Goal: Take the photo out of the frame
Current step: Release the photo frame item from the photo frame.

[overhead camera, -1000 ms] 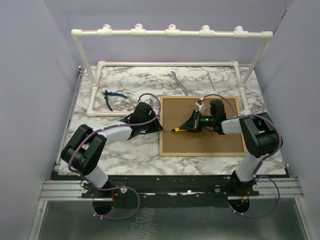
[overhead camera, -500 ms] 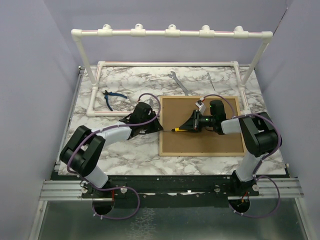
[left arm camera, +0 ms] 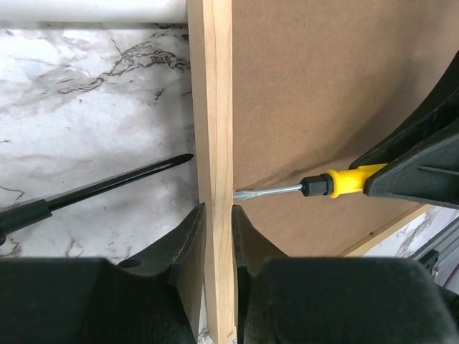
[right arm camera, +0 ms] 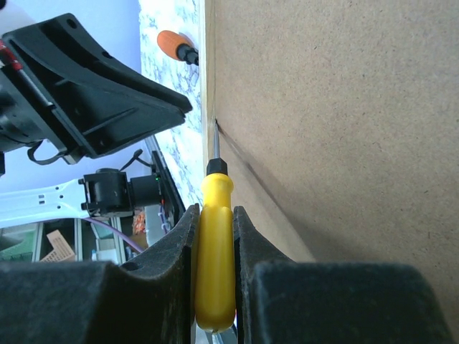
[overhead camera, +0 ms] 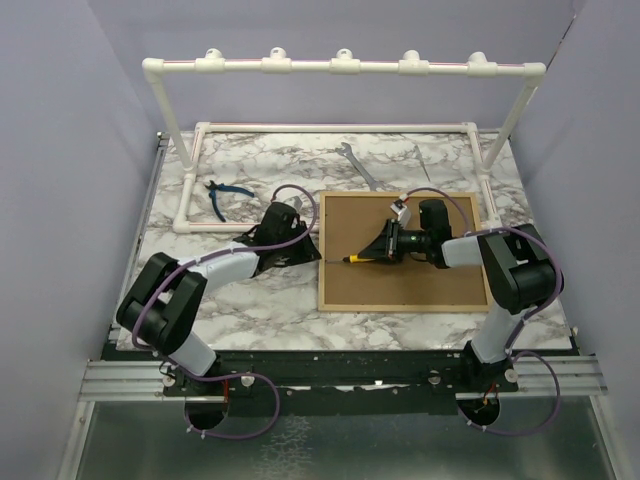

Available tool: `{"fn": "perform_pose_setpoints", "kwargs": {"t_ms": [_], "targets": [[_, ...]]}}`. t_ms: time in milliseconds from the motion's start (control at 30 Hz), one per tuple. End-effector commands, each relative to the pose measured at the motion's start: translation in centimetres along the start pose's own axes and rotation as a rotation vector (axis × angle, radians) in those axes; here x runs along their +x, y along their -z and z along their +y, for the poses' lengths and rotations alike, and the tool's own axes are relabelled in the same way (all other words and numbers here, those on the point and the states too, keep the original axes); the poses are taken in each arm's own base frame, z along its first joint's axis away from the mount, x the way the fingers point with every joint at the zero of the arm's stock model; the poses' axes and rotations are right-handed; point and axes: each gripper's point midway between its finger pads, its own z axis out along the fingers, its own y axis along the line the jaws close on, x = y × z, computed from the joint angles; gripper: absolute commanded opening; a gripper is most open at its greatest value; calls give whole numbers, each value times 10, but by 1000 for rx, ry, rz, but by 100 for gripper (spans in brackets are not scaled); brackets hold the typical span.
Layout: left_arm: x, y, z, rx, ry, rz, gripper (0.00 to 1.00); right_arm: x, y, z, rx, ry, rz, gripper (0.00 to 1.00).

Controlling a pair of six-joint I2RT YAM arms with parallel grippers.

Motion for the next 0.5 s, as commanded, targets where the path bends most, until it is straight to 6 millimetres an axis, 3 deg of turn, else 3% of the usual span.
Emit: {"fn": "perform_pose_setpoints", "kwargs": {"t_ms": [0, 233, 467], "targets": [[11, -10, 0, 43, -12, 39, 20, -9, -1, -1, 8, 21, -16, 1], [15, -16, 2, 53, -8, 53, 20, -10, -1, -2, 11, 21, -19, 1], [18, -18, 4, 57, -11, 62, 10, -10, 0, -1, 10, 20, -20, 1]]}}
